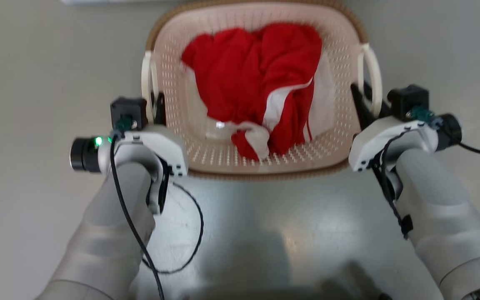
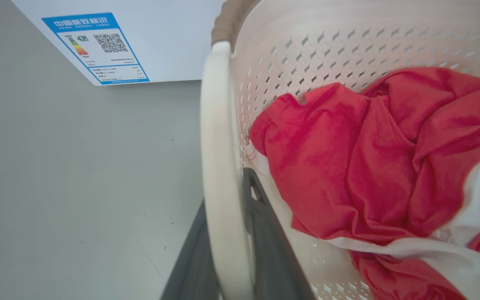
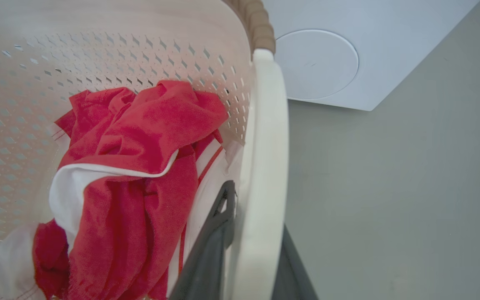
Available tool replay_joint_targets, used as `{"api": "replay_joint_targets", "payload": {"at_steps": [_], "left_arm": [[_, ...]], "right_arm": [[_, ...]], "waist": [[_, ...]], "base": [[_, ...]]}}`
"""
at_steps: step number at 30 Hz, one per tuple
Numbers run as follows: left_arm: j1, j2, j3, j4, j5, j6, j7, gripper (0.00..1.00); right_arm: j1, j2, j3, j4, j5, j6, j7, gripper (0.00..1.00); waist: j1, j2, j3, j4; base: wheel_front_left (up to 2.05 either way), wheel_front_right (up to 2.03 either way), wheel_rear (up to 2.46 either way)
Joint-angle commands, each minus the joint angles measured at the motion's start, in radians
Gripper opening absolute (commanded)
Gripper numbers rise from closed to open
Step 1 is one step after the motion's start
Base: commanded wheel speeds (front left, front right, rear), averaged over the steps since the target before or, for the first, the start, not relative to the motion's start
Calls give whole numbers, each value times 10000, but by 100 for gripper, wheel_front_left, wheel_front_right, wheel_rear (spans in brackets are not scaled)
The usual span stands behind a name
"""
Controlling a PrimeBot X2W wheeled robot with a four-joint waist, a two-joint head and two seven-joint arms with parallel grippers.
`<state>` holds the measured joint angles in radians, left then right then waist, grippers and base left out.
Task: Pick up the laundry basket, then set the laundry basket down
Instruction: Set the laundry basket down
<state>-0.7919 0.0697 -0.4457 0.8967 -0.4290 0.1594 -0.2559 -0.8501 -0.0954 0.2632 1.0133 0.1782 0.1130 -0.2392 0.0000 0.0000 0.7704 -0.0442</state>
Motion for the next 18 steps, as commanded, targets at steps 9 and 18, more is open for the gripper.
{"api": "replay_joint_targets", "payload": {"at_steps": [9, 18], "left_arm": [[-558, -112, 907, -1002, 991, -256, -59, 0], [-540, -177, 1410, -1190, 1371, -422, -59, 0]], "right_arm": [[178, 436, -708, -1663, -1435, 177, -225, 0], [278, 448, -1004, -2156, -1697, 177, -225, 0]], "waist": [[0, 0, 1846, 255], [0, 0, 2102, 319]], "base": [[0, 0, 0], [0, 0, 0]]}}
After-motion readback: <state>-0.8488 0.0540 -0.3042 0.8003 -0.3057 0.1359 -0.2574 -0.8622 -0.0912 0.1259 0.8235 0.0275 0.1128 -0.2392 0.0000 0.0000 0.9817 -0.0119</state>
